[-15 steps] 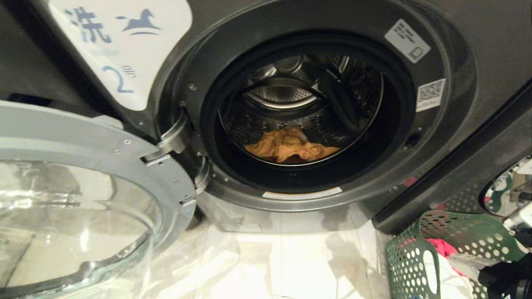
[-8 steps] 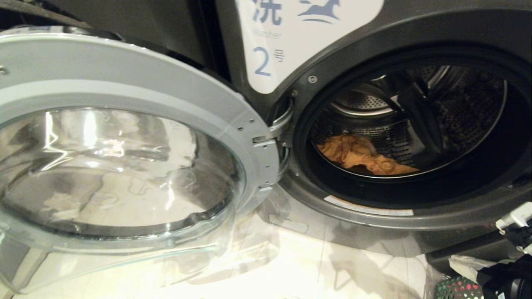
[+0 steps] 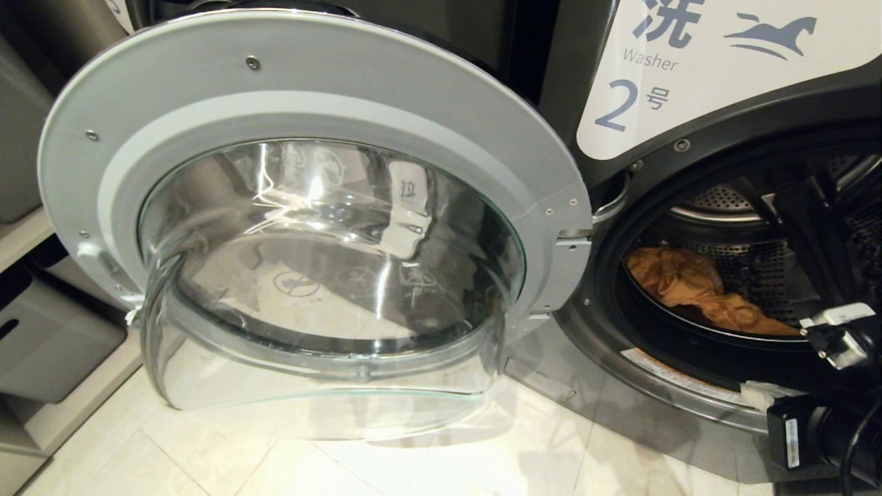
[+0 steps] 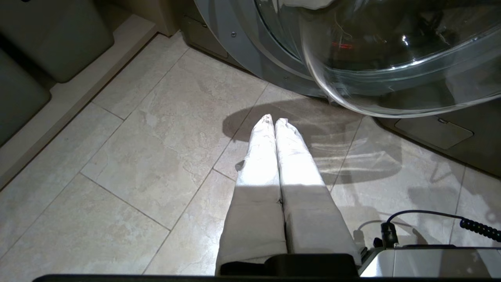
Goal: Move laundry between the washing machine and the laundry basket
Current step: Pick a cloth and place it into the basket
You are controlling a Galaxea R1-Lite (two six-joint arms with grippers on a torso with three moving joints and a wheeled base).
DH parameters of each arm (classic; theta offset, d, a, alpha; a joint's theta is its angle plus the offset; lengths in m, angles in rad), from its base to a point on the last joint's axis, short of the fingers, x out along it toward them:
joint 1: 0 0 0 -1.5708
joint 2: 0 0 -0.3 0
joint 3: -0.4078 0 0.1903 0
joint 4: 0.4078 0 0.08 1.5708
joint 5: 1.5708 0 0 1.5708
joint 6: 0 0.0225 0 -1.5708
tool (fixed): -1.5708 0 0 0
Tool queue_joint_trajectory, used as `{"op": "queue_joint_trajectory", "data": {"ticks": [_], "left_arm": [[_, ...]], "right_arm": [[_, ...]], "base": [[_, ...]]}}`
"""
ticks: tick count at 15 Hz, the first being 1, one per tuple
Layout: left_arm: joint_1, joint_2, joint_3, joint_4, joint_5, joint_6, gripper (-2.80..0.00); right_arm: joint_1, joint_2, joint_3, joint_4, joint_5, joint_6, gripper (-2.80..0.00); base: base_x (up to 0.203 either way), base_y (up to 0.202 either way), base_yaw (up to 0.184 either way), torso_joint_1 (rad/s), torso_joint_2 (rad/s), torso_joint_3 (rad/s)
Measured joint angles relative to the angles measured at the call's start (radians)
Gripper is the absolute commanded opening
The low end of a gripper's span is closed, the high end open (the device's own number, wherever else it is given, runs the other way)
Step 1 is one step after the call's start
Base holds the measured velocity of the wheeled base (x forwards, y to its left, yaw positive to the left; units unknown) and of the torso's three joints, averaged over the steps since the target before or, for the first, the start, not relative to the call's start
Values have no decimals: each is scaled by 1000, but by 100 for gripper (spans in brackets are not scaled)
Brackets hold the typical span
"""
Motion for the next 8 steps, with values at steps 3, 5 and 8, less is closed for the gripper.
{"op": "queue_joint_trajectory", "data": {"ticks": [3, 5, 8], "left_arm": [[0, 0, 0, 1, 0, 0, -280], [0, 0, 0, 0, 0, 0, -280], [0, 0, 0, 0, 0, 0, -280]], "right_arm": [[-38, 122, 17, -198, -139, 19, -280], [-47, 192, 0, -241, -221, 72, -280], [-56, 281, -44, -241, -263, 107, 0]], "base": [[0, 0, 0, 0, 0, 0], [0, 0, 0, 0, 0, 0], [0, 0, 0, 0, 0, 0]]}}
